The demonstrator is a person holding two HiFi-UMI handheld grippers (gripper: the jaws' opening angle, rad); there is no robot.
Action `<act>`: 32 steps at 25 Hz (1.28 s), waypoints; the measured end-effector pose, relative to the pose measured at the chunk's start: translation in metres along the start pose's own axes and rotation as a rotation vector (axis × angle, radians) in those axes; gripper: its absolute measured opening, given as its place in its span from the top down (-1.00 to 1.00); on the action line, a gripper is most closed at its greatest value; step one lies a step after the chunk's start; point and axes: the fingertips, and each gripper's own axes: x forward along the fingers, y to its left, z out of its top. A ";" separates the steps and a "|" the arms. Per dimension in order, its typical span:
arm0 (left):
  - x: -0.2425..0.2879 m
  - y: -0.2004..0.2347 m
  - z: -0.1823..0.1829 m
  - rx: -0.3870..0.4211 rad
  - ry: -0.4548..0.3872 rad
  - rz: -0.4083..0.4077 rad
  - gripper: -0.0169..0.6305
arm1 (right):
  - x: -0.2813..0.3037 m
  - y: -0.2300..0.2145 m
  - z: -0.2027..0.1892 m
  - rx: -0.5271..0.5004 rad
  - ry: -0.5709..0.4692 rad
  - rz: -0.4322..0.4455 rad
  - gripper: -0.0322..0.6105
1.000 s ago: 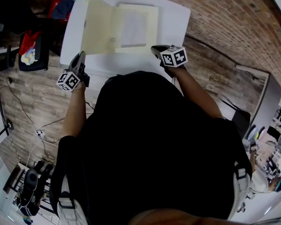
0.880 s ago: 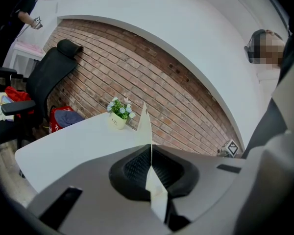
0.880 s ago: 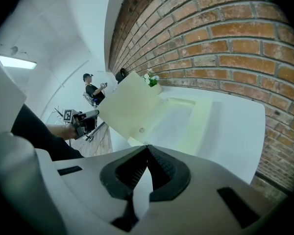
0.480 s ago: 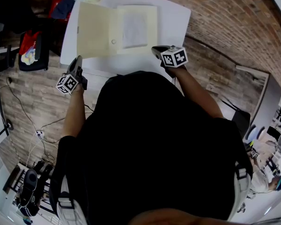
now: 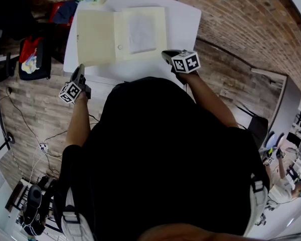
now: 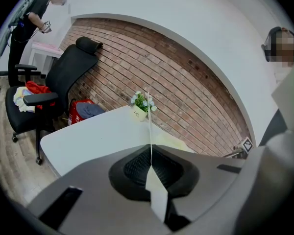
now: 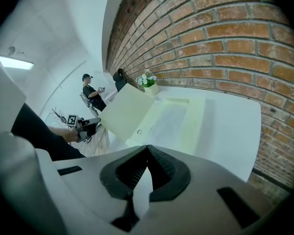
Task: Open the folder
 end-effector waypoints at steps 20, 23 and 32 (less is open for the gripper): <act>0.009 0.053 -0.020 -0.043 0.086 0.097 0.90 | -0.006 0.004 -0.001 0.024 -0.026 -0.028 0.82; 0.011 0.058 -0.022 -0.048 0.096 0.107 0.90 | -0.007 0.003 0.000 0.026 -0.029 -0.030 0.82; 0.015 0.071 -0.031 -0.068 0.118 0.140 0.89 | -0.011 0.002 -0.002 0.040 -0.039 -0.034 0.82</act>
